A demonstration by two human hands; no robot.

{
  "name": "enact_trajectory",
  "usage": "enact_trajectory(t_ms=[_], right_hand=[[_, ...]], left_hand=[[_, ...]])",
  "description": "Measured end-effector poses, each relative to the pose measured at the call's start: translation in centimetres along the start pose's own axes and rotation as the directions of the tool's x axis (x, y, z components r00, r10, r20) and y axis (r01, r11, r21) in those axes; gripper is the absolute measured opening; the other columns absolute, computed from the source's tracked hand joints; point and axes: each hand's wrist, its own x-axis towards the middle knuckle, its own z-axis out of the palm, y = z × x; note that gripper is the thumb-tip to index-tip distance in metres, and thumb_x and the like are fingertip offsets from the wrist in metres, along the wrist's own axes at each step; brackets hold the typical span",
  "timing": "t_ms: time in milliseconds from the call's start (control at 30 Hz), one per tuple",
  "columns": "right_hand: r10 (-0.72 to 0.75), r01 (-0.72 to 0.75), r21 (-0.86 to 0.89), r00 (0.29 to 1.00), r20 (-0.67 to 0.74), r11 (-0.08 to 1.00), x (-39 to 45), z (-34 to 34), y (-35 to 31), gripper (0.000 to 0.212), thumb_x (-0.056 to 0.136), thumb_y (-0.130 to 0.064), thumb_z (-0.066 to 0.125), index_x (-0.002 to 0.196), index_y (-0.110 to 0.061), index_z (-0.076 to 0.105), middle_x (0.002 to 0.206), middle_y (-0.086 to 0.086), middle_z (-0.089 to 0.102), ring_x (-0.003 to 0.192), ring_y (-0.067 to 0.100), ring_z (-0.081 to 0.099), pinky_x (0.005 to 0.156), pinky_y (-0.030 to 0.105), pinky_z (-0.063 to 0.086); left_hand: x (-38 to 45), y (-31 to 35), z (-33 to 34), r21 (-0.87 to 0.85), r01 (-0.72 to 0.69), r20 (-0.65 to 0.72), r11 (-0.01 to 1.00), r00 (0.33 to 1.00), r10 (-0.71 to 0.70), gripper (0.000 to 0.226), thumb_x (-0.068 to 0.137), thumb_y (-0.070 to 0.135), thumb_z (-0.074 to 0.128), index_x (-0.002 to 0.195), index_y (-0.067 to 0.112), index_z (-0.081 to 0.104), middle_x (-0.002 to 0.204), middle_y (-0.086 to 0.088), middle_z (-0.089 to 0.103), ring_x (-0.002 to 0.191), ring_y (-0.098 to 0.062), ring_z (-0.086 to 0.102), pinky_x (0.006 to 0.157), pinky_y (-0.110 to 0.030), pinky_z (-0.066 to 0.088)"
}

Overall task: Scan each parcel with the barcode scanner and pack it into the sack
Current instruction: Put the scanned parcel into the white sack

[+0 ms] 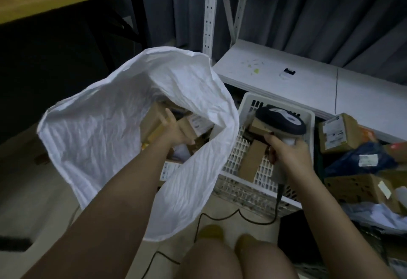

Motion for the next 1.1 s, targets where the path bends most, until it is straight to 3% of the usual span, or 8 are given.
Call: enact_trajectory(t_ms=[167, 267, 367, 567, 667, 767, 967, 1100], right_hand=[[0.010, -0.011, -0.035, 1.000, -0.029, 0.999, 1.7, -1.8, 2.4, 0.038, 0.091, -0.015, 0.065, 0.058, -0.008, 0.048, 0.051, 0.012, 0.051, 0.050, 0.024, 0.049, 0.056, 0.034, 0.043], [0.074, -0.074, 0.006, 0.997, -0.033, 0.997, 1.8, -2.1, 3.8, 0.033, 0.091, -0.014, 0.065, 0.062, -0.007, 0.050, 0.053, 0.010, 0.050, 0.049, 0.024, 0.048, 0.056, 0.035, 0.043], [0.141, -0.140, 0.044, 0.990, -0.010, 0.989, 1.5, -2.5, 4.7, 0.027, 0.092, -0.013, 0.063, 0.069, -0.009, 0.050, 0.057, 0.009, 0.051, 0.049, 0.021, 0.049, 0.057, 0.035, 0.044], [0.288, -0.359, 0.433, 0.931, 0.223, 0.827, 0.8, -3.7, 5.3, 0.005, 0.092, -0.008, 0.048, 0.096, -0.012, 0.049, 0.085, 0.011, 0.046, 0.078, 0.026, 0.047, 0.075, 0.040, 0.040], [0.243, -0.347, 0.605, 0.937, 0.250, 0.717, 1.1, -4.3, 5.9, 0.020, 0.091, -0.006, 0.035, 0.100, -0.009, 0.052, 0.089, 0.011, 0.052, 0.083, 0.025, 0.052, 0.080, 0.037, 0.043], [0.214, -0.377, 0.675, 0.925, 0.316, 0.635, 2.3, -5.0, 6.7, 0.040, 0.092, -0.007, 0.023, 0.111, -0.007, 0.058, 0.102, 0.009, 0.063, 0.093, 0.018, 0.060, 0.081, 0.031, 0.049], [0.248, -0.402, 0.415, 0.892, 0.377, 0.816, 10.5, -5.5, 9.4, 0.053, 0.091, -0.011, 0.027, 0.142, -0.010, 0.042, 0.125, 0.003, 0.056, 0.103, 0.014, 0.055, 0.085, 0.028, 0.046], [0.319, -0.321, 0.013, 0.944, 0.087, 0.947, 18.9, -5.6, 13.8, 0.036, 0.096, -0.005, 0.044, 0.130, 0.000, 0.056, 0.134, 0.021, 0.056, 0.122, 0.035, 0.055, 0.095, 0.039, 0.046]], left_hand=[[-0.1, 1.1, 0.0, -0.165, -0.228, -0.255, 0.960, 0.950, 0.182, 0.059, 0.090, 0.012, 0.064, 0.143, 0.005, 0.038, 0.142, -0.015, 0.045, 0.122, -0.024, 0.049, 0.079, -0.002, 0.034], [-2.6, 1.7, 0.2, -0.384, -0.360, -0.378, 0.850, 0.902, 0.211, 0.035, 0.092, 0.012, 0.062, 0.126, 0.010, 0.054, 0.118, -0.006, 0.059, 0.089, 0.004, 0.056, 0.074, -0.006, 0.046], [-6.9, 3.7, 0.7, -0.423, -0.475, -0.441, 0.772, 0.852, 0.282, 0.018, 0.092, 0.011, 0.061, 0.110, 0.013, 0.058, 0.097, -0.002, 0.060, 0.076, 0.005, 0.055, 0.066, -0.007, 0.045], [-10.8, 9.7, 5.7, -0.384, -0.479, -0.004, 0.789, 0.856, 0.517, 0.025, 0.099, 0.027, 0.051, 0.117, 0.016, 0.064, 0.109, -0.001, 0.067, 0.102, -0.012, 0.061, 0.090, -0.026, 0.050], [-11.2, 13.0, 9.8, -0.434, -0.335, 0.332, 0.836, 0.804, 0.494, 0.030, 0.103, 0.035, 0.039, 0.117, 0.020, 0.060, 0.106, 0.007, 0.064, 0.101, -0.006, 0.059, 0.088, -0.017, 0.046], [-9.4, 14.4, 14.4, -0.523, -0.175, 0.412, 0.834, 0.805, 0.427, 0.022, 0.100, 0.035, 0.047, 0.113, 0.022, 0.057, 0.113, 0.001, 0.063, 0.111, -0.017, 0.059, 0.099, -0.036, 0.048], [-2.4, 16.2, 20.3, -0.583, -0.046, 0.336, 0.811, 0.895, 0.292, 0.038, 0.097, 0.017, 0.056, 0.134, 0.012, 0.049, 0.124, -0.008, 0.060, 0.114, -0.026, 0.058, 0.097, -0.040, 0.048], [3.5, 17.4, 22.4, -0.604, -0.041, 0.227, 0.796, 0.948, 0.222, 0.020, 0.097, 0.016, 0.054, 0.116, 0.014, 0.049, 0.110, -0.010, 0.060, 0.099, -0.023, 0.060, 0.090, -0.039, 0.049]])
